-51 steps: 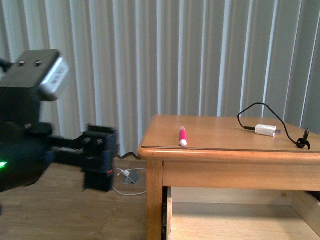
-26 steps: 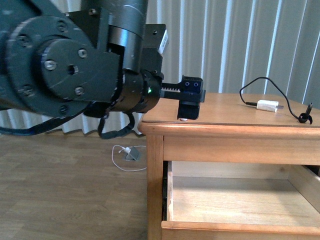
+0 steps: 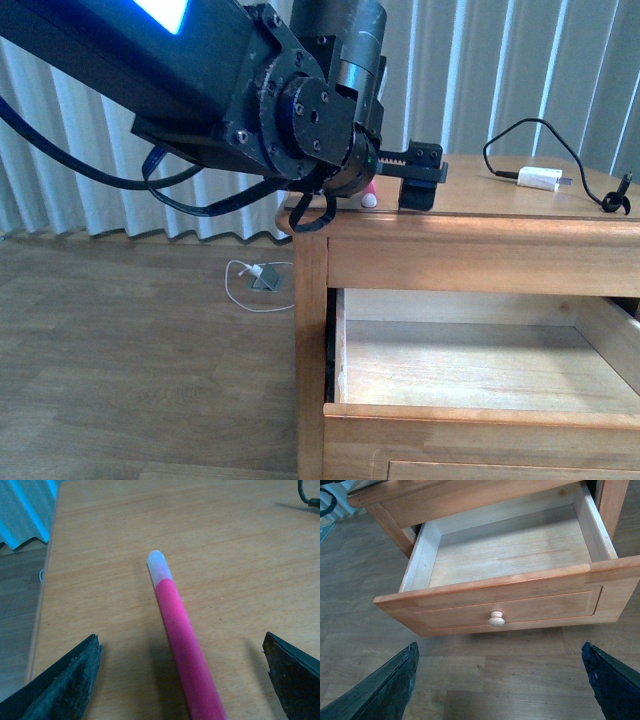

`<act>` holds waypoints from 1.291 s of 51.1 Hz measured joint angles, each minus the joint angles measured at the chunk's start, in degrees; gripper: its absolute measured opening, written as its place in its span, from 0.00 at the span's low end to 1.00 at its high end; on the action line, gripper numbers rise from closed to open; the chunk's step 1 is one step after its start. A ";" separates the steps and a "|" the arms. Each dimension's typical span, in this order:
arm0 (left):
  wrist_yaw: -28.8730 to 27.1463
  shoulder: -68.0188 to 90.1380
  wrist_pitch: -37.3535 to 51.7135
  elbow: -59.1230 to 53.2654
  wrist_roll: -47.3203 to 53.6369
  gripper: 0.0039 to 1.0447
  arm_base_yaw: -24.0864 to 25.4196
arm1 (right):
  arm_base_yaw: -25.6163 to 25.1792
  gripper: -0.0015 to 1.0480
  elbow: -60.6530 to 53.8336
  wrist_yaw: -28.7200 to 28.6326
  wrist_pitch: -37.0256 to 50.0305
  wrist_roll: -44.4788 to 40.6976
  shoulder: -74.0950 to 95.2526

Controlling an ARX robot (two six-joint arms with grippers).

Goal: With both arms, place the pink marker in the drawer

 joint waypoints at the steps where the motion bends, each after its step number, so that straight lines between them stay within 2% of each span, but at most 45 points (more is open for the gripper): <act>1: -0.13 0.35 -0.37 0.44 0.00 0.95 -0.07 | 0.00 0.92 0.00 0.00 0.00 0.00 0.00; 34: -2.05 2.80 -4.33 4.26 -1.11 0.94 -0.68 | 0.00 0.92 0.00 0.00 0.00 0.00 0.00; 61: -2.82 2.78 -6.43 4.24 -1.75 0.19 -0.24 | 0.00 0.92 0.00 0.00 0.00 0.00 0.00; 66: -1.03 2.05 -5.01 2.99 -1.60 0.14 0.28 | 0.00 0.92 0.00 0.00 0.00 0.00 0.00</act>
